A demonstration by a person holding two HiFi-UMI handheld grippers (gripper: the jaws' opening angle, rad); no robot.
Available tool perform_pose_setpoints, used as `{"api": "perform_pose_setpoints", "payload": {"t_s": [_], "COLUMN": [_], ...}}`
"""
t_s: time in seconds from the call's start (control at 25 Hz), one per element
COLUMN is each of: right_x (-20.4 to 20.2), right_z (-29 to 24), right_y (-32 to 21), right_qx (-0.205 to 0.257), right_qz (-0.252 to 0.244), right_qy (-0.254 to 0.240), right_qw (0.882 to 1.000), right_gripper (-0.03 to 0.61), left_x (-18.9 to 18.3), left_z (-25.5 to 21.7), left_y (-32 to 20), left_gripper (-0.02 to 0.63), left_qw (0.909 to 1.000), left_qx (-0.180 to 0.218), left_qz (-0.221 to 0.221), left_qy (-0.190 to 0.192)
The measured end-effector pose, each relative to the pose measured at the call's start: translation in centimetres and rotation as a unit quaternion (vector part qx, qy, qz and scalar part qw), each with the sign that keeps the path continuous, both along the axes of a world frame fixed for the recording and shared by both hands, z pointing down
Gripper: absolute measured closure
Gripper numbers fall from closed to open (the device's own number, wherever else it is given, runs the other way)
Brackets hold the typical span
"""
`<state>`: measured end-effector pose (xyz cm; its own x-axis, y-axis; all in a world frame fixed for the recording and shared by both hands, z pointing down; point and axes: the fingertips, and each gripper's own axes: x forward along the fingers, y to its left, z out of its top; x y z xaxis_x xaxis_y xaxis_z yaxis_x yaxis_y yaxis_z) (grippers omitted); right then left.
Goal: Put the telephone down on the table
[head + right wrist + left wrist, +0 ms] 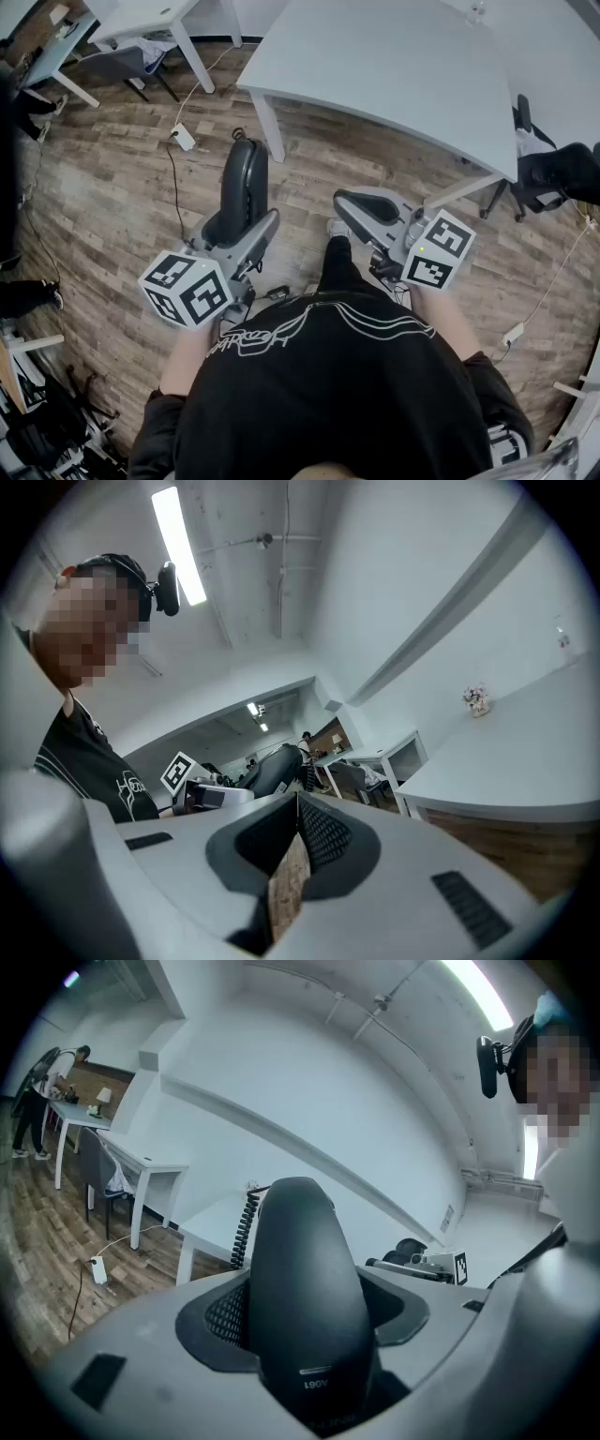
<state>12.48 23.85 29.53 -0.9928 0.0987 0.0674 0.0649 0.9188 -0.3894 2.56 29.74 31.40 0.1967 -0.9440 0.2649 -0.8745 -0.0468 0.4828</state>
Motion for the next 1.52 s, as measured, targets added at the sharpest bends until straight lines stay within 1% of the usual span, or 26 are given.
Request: {"api": "perform_pose_setpoints", "payload": {"t_s": [0.36,0.64,0.84,1.12,1.28,1.4,1.52], "right_x": [-1.0,-3.3,-4.8,-6.9,-8.1,-8.8,-9.1], "right_z": [0.1,1.1,1.8,2.8,2.8,2.5,2.3], "right_y": [-2.5,-7.4,-13.0,-22.8,-28.1,-31.1,-33.2], "right_qx": [-0.014,-0.027,-0.036,-0.050,-0.053,-0.052,-0.049], "right_qz": [-0.002,-0.008,-0.008,-0.007,-0.009,-0.014,-0.019], "right_qy": [0.001,0.006,0.015,0.025,0.027,0.022,0.022], "right_qw": [1.000,1.000,0.999,0.998,0.998,0.998,0.998], "right_gripper": [0.538,0.538,0.538,0.538,0.538,0.538,0.538], "left_x": [-1.3,-3.4,-4.7,-6.3,-7.2,-7.7,-8.1], "left_z": [0.2,1.3,2.2,3.3,3.4,3.3,3.1], "left_y": [-2.2,-6.9,-12.5,-22.7,-28.3,-31.5,-33.6], "left_gripper": [0.319,0.319,0.319,0.319,0.319,0.319,0.319], "left_qw": [0.9999,0.9996,0.9992,0.9985,0.9983,0.9983,0.9984], "left_qx": [-0.005,-0.016,-0.026,-0.043,-0.049,-0.051,-0.050], "left_qz": [-0.011,-0.020,-0.022,-0.014,-0.011,-0.013,-0.018], "left_qy": [0.002,0.012,0.021,0.032,0.029,0.025,0.020]}}
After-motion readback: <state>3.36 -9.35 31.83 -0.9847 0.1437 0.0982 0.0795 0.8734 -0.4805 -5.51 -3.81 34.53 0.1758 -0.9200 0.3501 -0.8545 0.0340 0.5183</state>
